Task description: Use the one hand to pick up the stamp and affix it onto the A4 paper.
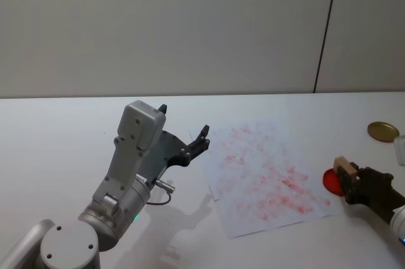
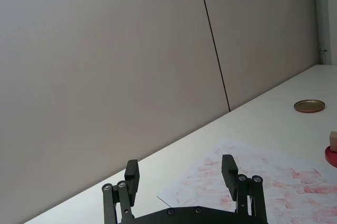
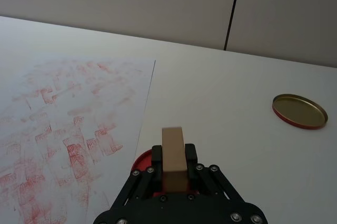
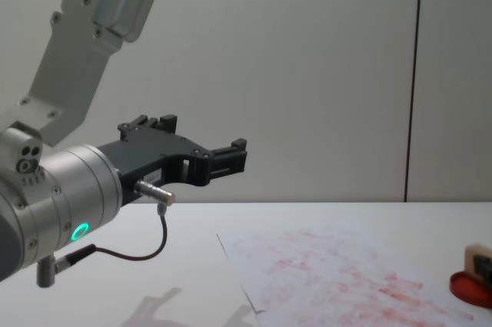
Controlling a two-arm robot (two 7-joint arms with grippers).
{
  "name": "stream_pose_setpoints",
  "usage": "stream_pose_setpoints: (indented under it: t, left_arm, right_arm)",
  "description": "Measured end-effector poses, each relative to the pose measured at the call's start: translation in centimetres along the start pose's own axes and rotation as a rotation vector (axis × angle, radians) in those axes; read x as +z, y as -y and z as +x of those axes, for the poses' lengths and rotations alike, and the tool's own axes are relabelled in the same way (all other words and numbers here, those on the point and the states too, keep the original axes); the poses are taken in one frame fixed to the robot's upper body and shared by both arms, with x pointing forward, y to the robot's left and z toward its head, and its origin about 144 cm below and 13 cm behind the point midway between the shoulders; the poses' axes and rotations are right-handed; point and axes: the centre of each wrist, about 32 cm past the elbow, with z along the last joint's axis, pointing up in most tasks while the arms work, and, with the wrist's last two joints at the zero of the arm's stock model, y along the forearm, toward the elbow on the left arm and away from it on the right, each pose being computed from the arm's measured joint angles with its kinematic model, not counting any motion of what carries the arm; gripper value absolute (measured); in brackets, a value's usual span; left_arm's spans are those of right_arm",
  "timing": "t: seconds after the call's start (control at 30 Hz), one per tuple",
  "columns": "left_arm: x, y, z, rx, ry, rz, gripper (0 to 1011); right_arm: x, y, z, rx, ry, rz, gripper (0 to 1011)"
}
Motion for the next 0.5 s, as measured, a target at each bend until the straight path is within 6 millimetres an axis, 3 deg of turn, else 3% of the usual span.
stream_pose_setpoints:
  t: [0.17,0.37,0.5]
  left_arm:
    - [0.00,0.00,0.00,0.000,0.000,0.000,993]
    - [0.00,0.00,0.00,0.000,0.000,0.000,993]
    - [0.00,0.00,0.00,0.000,0.000,0.000,993]
  right_arm:
    - [-0.11,0.06,0.00,0.001,-0.001,-0.005,352]
    - [-0.09,0.17,0.00,-0.002,-0.001,-0.003,594]
    - [0.05,0.25,-0.02,-0.005,0.001,0.004,681]
